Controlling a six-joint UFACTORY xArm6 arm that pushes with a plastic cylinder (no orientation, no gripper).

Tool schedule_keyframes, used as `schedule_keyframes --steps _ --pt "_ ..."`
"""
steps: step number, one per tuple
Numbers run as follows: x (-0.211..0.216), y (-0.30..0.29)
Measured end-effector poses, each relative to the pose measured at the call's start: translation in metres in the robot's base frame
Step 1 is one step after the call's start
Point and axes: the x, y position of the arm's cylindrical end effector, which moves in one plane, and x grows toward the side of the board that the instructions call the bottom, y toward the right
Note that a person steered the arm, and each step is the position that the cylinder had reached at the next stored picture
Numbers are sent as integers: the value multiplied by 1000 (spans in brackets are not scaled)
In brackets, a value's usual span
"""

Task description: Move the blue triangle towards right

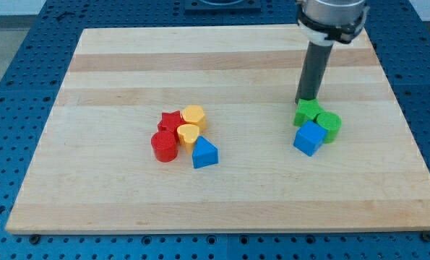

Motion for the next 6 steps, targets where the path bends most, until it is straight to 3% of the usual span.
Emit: schedule_keyframes --steps 1,2,3,6 --pt "0 -12" --pt "12 -91" --pt "14 -126" --pt "52 -180"
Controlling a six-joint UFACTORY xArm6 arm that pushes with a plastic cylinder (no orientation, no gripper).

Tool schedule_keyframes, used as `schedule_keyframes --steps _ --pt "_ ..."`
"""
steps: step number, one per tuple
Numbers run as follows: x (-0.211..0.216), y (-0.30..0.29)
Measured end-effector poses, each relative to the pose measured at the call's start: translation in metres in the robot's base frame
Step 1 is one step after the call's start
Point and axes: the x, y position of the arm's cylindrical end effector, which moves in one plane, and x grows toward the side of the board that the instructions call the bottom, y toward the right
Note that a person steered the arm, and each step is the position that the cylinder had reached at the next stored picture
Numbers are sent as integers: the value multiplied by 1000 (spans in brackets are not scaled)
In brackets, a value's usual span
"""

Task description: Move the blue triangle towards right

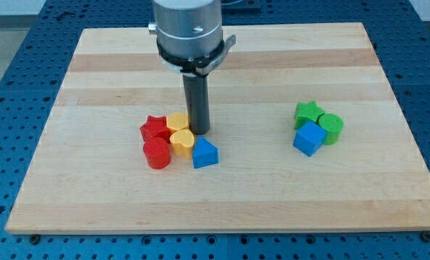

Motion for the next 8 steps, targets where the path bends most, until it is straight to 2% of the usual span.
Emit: schedule_keyframes --steps 1,3,5,6,8 --pt "0 0" --pt "21 -56" --pt "31 -60" --pt "56 -56" --pt "57 -35"
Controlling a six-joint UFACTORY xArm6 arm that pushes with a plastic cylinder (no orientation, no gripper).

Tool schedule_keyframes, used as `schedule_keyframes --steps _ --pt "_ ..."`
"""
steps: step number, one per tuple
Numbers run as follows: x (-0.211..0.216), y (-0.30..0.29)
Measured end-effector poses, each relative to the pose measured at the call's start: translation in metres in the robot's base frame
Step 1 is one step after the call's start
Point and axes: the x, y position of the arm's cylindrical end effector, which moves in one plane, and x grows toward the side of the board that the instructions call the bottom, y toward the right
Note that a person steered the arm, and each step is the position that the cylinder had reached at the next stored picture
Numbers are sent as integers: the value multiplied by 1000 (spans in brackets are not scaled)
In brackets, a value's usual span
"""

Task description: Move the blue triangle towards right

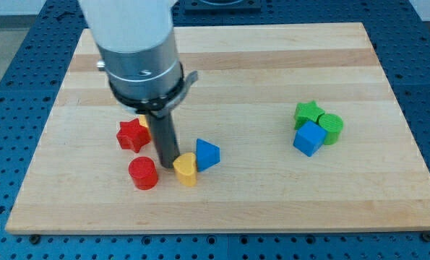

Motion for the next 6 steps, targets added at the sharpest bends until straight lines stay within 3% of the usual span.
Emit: schedule_keyframes --steps 5,6 --pt "-19 137" --pt "-19 137"
